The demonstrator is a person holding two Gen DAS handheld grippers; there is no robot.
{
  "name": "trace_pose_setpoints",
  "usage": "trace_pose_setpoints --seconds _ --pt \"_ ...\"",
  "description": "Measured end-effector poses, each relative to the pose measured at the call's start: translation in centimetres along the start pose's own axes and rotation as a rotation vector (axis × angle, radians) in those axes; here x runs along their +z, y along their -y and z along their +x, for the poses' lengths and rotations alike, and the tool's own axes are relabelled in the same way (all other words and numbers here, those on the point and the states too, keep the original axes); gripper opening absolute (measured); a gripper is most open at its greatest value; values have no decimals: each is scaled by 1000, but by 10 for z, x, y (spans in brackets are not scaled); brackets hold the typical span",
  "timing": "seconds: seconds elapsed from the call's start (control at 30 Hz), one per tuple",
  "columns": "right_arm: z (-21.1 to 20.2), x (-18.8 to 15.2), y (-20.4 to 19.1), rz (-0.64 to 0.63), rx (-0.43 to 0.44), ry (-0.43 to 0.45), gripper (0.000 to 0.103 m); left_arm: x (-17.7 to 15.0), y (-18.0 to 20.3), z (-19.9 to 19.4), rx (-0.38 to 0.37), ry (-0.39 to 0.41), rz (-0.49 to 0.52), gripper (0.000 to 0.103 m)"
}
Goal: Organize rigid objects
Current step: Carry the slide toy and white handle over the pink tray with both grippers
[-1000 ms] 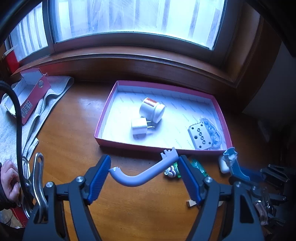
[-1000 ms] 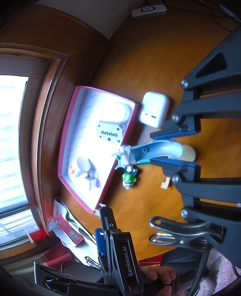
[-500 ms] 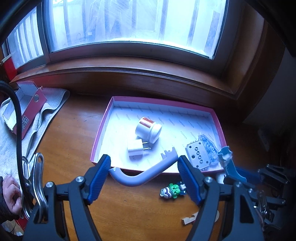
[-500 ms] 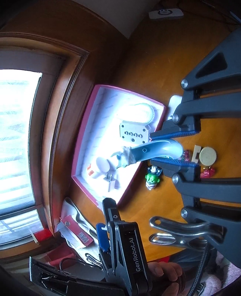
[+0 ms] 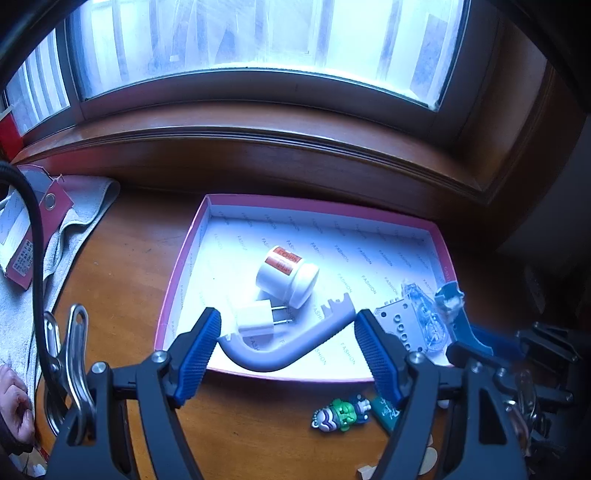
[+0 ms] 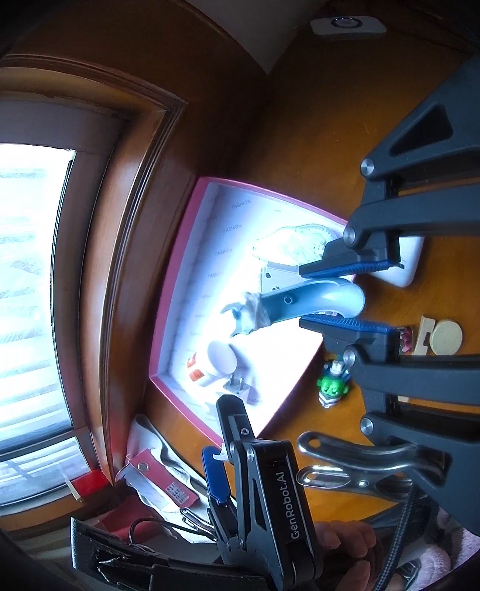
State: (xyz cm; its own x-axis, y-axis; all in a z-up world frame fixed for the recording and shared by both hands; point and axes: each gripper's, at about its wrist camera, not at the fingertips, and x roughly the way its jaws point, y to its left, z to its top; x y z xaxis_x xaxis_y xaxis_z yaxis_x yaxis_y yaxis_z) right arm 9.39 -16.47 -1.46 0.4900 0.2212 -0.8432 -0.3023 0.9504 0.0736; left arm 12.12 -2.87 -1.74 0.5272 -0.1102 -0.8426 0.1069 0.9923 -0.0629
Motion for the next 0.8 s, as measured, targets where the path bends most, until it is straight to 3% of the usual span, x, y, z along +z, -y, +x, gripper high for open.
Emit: trace_pose_setpoints --seconds 0.8 --pt "47 23 29 43 -10 -55 21 11 7 54 3 -73 25 78"
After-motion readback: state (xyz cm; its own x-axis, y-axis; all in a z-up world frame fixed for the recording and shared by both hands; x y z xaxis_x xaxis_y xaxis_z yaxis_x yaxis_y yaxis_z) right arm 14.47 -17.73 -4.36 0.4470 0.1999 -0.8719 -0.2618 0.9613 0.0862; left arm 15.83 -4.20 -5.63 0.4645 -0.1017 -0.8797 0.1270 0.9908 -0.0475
